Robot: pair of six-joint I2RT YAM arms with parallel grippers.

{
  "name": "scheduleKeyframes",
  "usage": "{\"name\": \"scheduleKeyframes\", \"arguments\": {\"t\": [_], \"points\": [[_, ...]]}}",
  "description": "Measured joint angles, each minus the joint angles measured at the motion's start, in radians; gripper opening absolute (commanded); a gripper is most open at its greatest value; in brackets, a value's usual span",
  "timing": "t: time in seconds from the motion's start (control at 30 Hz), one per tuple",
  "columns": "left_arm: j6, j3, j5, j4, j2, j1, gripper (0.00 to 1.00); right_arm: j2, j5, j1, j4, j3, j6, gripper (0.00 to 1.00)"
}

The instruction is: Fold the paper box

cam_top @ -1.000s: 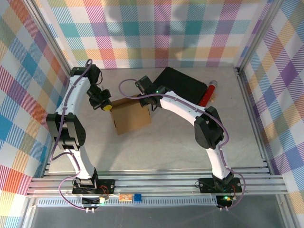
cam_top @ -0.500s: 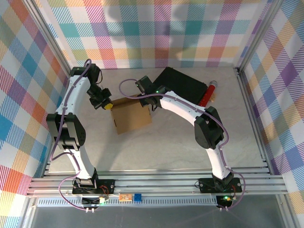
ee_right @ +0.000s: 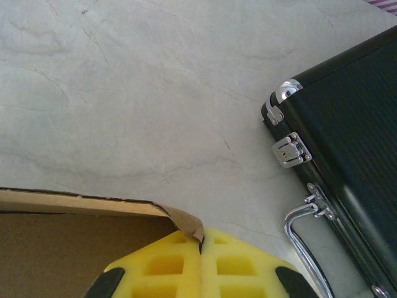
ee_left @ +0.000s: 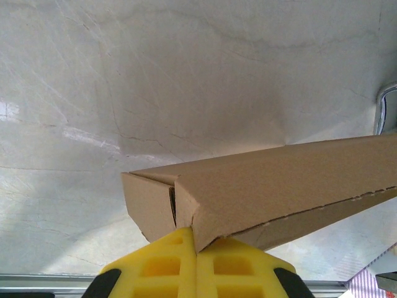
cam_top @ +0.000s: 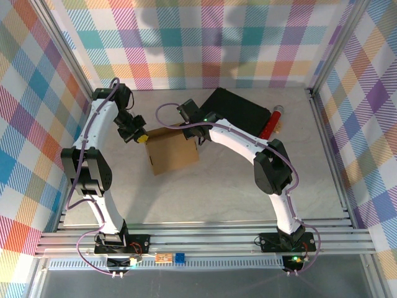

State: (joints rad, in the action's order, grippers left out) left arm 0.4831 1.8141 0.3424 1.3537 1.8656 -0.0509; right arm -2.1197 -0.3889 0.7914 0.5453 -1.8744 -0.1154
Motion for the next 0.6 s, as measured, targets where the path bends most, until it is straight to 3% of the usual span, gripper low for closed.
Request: {"name": "scheduleKeyframes", "arguments": {"t": [0.6], "points": [[-0.002, 0.000, 0.020, -0.004, 0.000, 0.004, 0.00, 0.000, 0.011, -0.009, 0.002, 0.001, -0.007, 0.00]]}}
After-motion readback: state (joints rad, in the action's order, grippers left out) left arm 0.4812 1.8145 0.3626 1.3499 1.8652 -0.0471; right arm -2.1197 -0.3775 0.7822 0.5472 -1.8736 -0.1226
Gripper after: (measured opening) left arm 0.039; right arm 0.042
